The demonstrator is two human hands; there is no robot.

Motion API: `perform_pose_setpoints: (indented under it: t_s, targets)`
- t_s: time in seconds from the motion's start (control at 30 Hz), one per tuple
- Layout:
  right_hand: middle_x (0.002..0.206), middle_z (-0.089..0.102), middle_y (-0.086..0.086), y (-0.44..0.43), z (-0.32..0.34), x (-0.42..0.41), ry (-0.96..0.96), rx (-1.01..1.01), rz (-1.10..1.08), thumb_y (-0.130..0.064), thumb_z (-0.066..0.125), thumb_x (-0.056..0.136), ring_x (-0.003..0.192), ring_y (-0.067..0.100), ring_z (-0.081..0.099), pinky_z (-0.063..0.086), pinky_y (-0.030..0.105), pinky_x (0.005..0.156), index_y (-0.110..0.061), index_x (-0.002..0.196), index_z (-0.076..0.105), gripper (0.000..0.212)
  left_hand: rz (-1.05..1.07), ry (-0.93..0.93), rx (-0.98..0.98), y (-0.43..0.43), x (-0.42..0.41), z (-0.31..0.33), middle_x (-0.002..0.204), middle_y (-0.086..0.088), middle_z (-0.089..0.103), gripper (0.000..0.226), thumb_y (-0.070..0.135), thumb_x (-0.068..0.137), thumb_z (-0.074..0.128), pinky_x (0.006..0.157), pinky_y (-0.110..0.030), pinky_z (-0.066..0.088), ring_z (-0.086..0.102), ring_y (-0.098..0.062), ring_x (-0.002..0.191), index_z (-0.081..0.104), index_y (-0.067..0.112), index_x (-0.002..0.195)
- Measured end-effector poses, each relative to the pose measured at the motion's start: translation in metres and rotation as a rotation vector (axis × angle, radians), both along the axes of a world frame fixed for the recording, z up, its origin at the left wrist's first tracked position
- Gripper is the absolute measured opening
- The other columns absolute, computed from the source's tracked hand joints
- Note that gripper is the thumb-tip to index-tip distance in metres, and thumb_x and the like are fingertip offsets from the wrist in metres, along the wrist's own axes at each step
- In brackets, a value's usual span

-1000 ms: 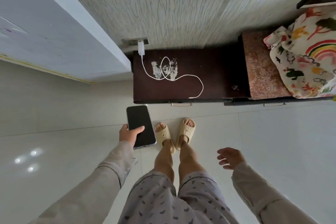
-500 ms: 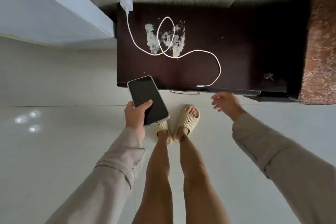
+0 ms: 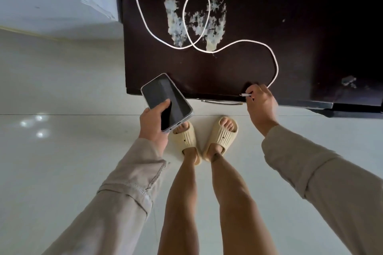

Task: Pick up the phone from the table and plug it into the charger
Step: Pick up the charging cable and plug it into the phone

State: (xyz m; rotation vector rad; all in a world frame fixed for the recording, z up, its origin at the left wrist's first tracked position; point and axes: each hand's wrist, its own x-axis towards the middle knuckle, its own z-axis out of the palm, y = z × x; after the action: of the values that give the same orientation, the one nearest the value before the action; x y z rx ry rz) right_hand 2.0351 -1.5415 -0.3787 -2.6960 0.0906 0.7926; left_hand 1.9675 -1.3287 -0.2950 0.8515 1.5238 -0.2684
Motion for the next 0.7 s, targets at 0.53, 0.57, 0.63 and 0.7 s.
perform_pose_setpoints:
  t_s: [0.53,0.57,0.63,0.7]
  targets:
    - [0.050,0.065,-0.015,0.035,0.196,0.009,0.328,0.669,-0.180,-0.013,0.065,0.079,0.046,-0.005,0.057,0.046,0.003,0.050,-0.033,0.067,0.063,0.023,0.345,-0.144,-0.208,-0.026,0.046,0.099,0.141,-0.007,0.052,0.044,0.016,0.088,0.054,0.089,-0.025,0.044,0.053,-0.020,0.116,0.050,0.009,0.131]
    - [0.046,0.064,-0.017,0.039,0.204,0.006,0.343,0.701,-0.190,-0.015,0.065,0.079,0.044,-0.005,0.055,0.045,0.002,0.049,-0.036,0.066,0.063,0.025,0.368,-0.170,-0.217,-0.029,0.045,0.101,0.141,-0.009,0.052,0.044,0.016,0.089,0.053,0.094,-0.027,0.044,0.051,-0.022,0.122,0.049,0.007,0.132]
    - [0.043,0.062,-0.018,0.046,0.214,0.000,0.358,0.735,-0.212,-0.018,0.064,0.081,0.041,-0.004,0.051,0.040,0.003,0.046,-0.035,0.066,0.064,0.022,0.462,-0.209,-0.227,-0.033,0.041,0.104,0.140,-0.016,0.050,0.046,0.016,0.091,0.049,0.104,-0.033,0.044,0.048,-0.028,0.129,0.045,0.000,0.133]
    - [0.042,0.059,-0.017,0.052,0.216,-0.005,0.375,0.754,-0.250,-0.021,0.062,0.082,0.039,-0.003,0.048,0.035,0.003,0.043,-0.035,0.065,0.065,0.022,0.424,-0.218,-0.173,-0.035,0.039,0.104,0.139,-0.018,0.051,0.046,0.013,0.091,0.048,0.099,-0.024,0.048,0.049,-0.030,0.130,0.044,-0.002,0.134]
